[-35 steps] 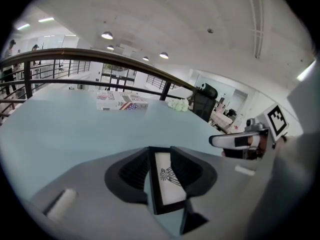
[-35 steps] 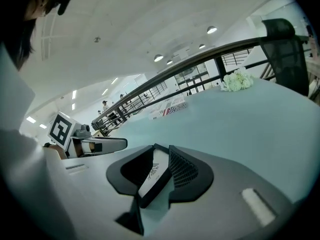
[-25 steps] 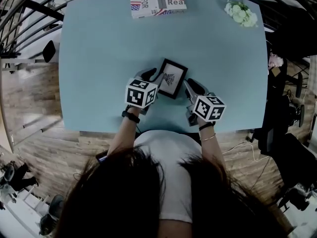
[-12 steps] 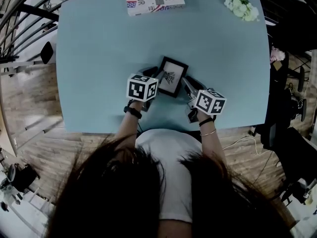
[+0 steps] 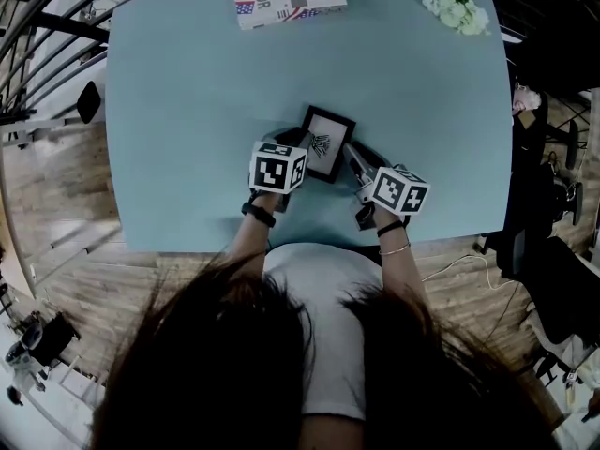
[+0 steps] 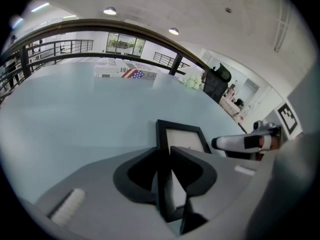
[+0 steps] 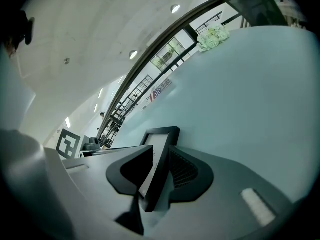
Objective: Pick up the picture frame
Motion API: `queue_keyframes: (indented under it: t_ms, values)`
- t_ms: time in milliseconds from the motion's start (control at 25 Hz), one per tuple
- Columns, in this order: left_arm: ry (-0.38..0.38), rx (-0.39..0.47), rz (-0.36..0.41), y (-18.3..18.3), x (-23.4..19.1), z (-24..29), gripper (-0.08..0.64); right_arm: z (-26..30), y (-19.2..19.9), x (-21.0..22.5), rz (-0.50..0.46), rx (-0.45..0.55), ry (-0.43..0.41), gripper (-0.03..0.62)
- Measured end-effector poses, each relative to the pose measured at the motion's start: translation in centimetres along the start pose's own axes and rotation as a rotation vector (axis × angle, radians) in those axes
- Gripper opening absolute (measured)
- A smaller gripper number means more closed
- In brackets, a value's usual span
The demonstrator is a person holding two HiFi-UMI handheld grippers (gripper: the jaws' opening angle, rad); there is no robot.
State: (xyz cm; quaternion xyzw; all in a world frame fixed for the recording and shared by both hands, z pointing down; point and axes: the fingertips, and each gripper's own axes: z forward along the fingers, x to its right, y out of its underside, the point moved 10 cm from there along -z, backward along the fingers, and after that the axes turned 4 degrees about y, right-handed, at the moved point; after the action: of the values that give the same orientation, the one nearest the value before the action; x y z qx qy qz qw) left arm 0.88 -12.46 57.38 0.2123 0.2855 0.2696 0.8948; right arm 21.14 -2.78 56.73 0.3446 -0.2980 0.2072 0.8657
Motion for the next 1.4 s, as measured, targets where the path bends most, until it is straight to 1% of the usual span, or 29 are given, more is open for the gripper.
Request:
queue_keyframes:
  t_ms: [160,320,480,560,680,800,880,1120,1240,1400]
  values:
    - [-0.011,0.003,-0.037,0.2,0.1,0.1,0.135,-0.1,-0.1,0.2,0.013,0.007,0.003,0.071]
    - [0.020,0.012,-0.111,0.1,-0.3,0.0,0.135,-0.3,-0.1,0.5,0.019,0.006,0.004,0.071]
    - [0.045,0.020,-0.175,0.2,-0.7,-0.2,0.133,-0.4,0.0,0.7,0.042,-0.004,-0.012,0.071]
    - [0.044,0.017,-0.192,0.4,-0.9,-0.1,0.133,-0.2,0.1,0.8,0.068,-0.018,-0.038,0.072]
    - [0.056,0.017,-0.212,0.5,-1.1,-0.1,0.133,0.3,0.2,0.8,0.131,-0.052,-0.087,0.120]
    - [0.079,0.025,-0.247,0.5,-1.4,-0.1,0.133,0.7,0.1,0.9,0.183,-0.089,-0.117,0.143]
    - [0.087,0.025,-0.257,0.5,-1.5,-0.1,0.133,1.2,0.0,0.9,0.217,-0.129,-0.144,0.158]
    - [0.102,0.027,-0.262,0.6,-1.7,-0.1,0.133,3.3,-0.8,0.4,0.270,-0.239,-0.253,0.158]
    - [0.116,0.031,-0.278,0.6,-1.8,-0.1,0.133,4.5,-1.3,-0.1,0.313,-0.246,-0.302,0.158]
    - [0.125,0.030,-0.289,0.6,-1.8,-0.1,0.133,5.6,-1.5,-0.7,0.348,-0.230,-0.318,0.156]
